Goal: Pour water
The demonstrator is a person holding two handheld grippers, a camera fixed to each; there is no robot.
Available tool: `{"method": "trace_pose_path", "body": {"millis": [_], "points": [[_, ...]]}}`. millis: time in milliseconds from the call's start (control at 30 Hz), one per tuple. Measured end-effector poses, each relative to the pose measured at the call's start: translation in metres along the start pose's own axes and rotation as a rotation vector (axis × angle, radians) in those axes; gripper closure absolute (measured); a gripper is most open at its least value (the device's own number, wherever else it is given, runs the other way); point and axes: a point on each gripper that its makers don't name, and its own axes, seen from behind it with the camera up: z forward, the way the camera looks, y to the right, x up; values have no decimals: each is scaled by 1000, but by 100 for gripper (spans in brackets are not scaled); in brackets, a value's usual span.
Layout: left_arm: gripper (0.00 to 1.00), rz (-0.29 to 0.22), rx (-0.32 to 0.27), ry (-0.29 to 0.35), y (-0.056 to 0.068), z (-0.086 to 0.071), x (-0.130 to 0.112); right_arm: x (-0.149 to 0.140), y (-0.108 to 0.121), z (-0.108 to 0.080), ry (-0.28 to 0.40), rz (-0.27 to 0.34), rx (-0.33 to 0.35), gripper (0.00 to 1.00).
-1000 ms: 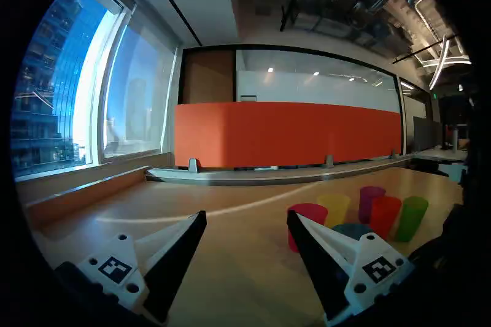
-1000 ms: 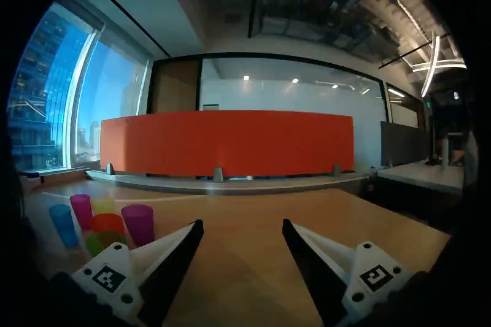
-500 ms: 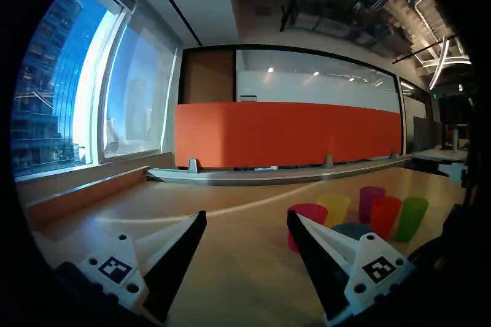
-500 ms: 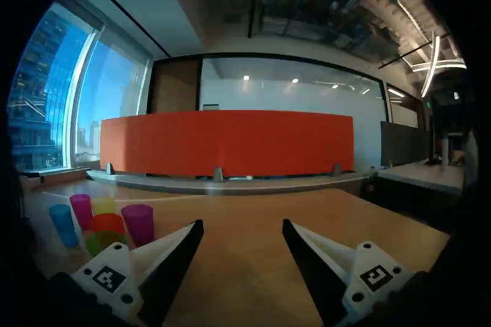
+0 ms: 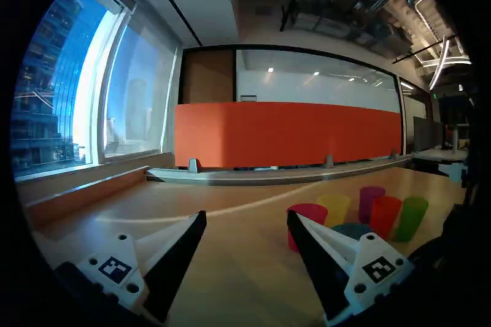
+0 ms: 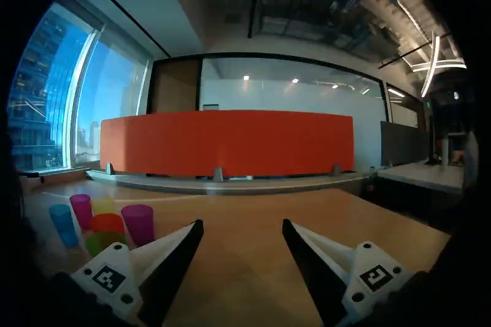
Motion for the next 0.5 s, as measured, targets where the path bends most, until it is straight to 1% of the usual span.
{"method": "trace_pose_path", "body": {"millis": [500], "points": [[2,-1,0,0,0,0,-1,0,0,0,0,0,0,0]]}}
